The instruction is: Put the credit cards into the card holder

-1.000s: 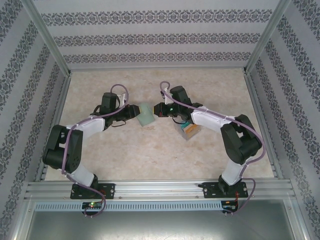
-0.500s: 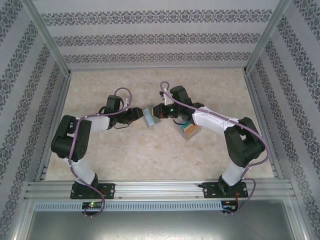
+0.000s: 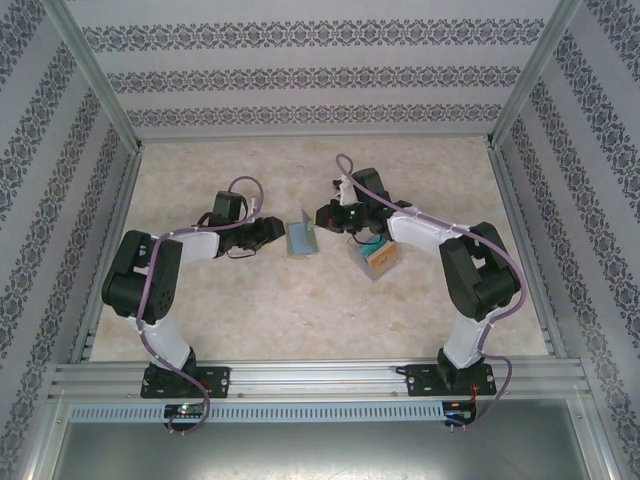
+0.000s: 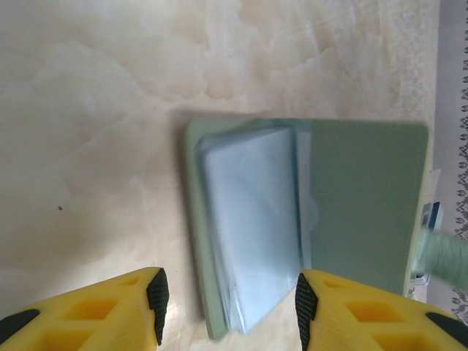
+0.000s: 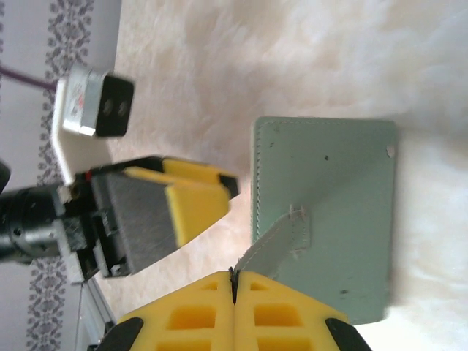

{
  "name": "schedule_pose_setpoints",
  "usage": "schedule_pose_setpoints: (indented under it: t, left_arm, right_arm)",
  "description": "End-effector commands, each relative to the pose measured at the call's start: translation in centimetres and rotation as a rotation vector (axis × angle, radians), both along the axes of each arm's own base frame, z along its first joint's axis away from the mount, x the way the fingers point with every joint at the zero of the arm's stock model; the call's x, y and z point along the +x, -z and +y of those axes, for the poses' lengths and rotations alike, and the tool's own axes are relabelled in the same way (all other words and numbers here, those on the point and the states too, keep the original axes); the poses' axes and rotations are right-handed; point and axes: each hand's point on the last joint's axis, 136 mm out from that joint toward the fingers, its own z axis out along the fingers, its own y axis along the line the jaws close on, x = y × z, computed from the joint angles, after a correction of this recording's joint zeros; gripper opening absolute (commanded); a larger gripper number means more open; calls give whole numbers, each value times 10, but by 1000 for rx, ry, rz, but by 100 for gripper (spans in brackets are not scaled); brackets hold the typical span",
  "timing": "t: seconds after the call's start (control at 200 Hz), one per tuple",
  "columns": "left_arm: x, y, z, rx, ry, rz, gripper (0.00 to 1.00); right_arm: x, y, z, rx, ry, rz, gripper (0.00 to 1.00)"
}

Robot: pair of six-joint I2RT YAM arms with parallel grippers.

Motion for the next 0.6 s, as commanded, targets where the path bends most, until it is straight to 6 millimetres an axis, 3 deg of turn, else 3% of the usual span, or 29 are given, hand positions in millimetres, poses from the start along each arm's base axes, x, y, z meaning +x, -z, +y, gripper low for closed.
schedule_pose_setpoints:
  t: [0.0,0.295,0.595]
  left_arm:
    - [3,-14,3,46,3,-48,52]
    - [6,-3,0,23,-1,-25,52]
    - [37,6,-7,24,-28,-24,51]
  right_arm:
    - [16,18,-19,-5,22,50,2]
    - [32,48,-60,-58,51,92,2]
    - [41,53,-88,-108,75,90,4]
